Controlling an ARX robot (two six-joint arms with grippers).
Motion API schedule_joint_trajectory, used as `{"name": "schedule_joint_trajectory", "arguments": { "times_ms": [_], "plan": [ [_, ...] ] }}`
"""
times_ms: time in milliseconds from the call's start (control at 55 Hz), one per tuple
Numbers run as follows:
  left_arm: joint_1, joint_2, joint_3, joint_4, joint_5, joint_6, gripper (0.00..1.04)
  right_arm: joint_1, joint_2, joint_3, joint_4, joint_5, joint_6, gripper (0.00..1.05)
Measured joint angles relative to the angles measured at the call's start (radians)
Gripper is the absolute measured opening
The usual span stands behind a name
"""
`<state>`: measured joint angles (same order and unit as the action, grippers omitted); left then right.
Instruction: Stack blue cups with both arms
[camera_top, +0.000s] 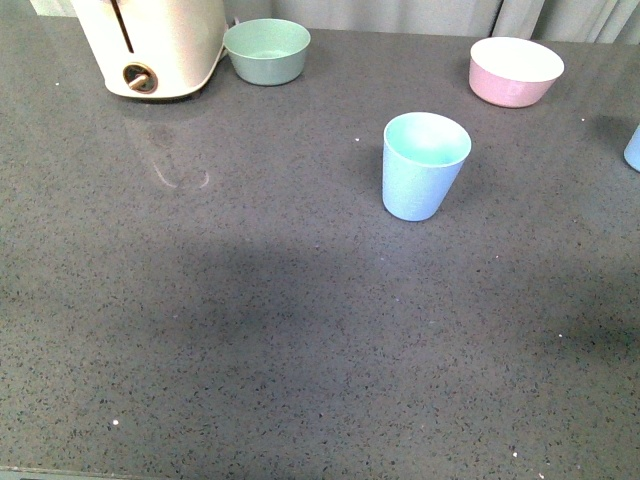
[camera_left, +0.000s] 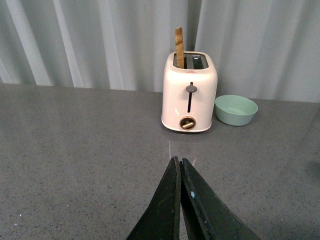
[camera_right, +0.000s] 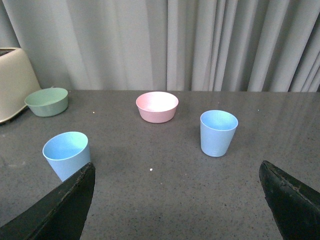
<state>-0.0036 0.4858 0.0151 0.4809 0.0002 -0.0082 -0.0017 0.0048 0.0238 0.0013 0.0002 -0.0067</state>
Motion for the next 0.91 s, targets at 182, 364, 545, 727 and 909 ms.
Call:
{"name": "schedule_joint_trajectory", "arguments": {
  "times_ms": [182, 364, 545, 727, 909],
  "plan": [
    [0.0, -0.115, 0.0, -0.111, 0.0, 0.0, 0.02, 0.0, 0.0, 0.0, 0.0, 0.0, 0.0, 0.96],
    [0.0, -0.179, 0.0, -0.174, 0.0, 0.0, 0.02, 0.0, 0.0, 0.0, 0.0, 0.0, 0.0, 0.96],
    [0.0, -0.243, 0.0, -0.238, 0.0, 0.0, 0.02, 0.0, 0.0, 0.0, 0.0, 0.0, 0.0, 0.96],
    [0.0, -0.289, 0.0, -0.283, 0.0, 0.0, 0.02, 0.0, 0.0, 0.0, 0.0, 0.0, 0.0, 0.96],
    [0.0, -0.402, 0.0, -0.43, 0.0, 0.0, 0.02, 0.0, 0.0, 0.0, 0.0, 0.0, 0.0, 0.96]
  ]
}}
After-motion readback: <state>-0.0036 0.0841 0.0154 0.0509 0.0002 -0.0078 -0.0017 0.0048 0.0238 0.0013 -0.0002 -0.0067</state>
